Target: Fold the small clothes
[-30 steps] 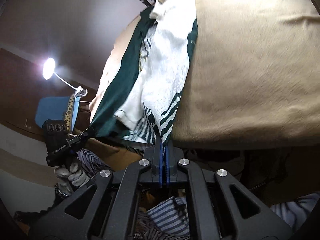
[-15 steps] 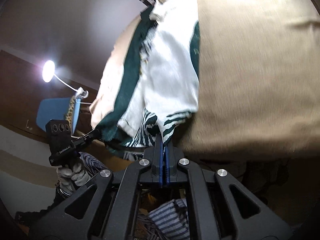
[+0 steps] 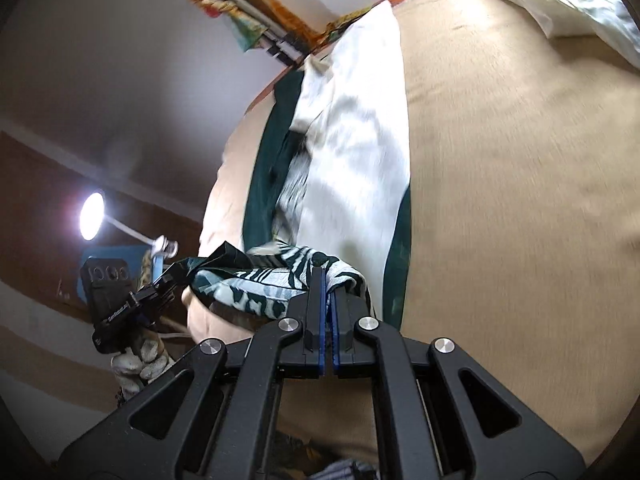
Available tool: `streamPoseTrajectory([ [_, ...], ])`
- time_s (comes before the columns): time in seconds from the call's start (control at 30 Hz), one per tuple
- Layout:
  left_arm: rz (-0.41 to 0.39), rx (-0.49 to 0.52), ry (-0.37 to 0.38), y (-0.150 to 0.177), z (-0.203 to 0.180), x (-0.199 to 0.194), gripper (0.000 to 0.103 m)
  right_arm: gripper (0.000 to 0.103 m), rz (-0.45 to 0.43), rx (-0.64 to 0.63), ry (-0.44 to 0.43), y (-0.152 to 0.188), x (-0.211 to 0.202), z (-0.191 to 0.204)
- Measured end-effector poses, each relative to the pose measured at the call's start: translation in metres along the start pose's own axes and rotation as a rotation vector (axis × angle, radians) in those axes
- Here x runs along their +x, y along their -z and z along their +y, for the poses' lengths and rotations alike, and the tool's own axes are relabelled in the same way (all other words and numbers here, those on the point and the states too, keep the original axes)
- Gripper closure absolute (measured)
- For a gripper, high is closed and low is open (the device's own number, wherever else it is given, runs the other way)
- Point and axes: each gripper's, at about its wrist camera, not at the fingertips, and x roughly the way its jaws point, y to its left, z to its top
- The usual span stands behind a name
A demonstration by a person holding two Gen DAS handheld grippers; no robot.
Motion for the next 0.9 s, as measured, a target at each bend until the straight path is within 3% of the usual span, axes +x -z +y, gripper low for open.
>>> streamPoseTrajectory([
  [0.37, 0.004, -0.072, -0.048, -0.044, 0.042, 0.052, 0.103, 0.100, 0.007, 0.017, 0.042, -0.068, 0.050, -0.012],
  [0.67, -0.038, -0.103, -0.087, -0.062, 0.056, 0.065, 0.103, 0.099, 0.008, 0.067, 0.074, -0.089, 0.074, -0.026],
  [0.73, -0.049, -0.110, -0.085, -0.064, 0.057, 0.061, 0.095, 0.082, 0.017, 0.060, 0.089, -0.094, 0.072, -0.026],
  [0.77, -0.055, -0.107, -0.084, -0.065, 0.056, 0.059, 0.084, 0.053, 0.016, 0.054, 0.092, -0.095, 0.070, -0.026],
  [0.8, -0.074, -0.091, -0.096, -0.066, 0.054, 0.054, 0.079, 0.037, -0.003, 0.052, 0.097, -0.097, 0.064, -0.027],
  [0.9, -0.107, -0.038, -0.127, -0.067, 0.045, 0.043, 0.077, 0.037, -0.079, 0.023, 0.092, -0.098, 0.046, -0.023],
])
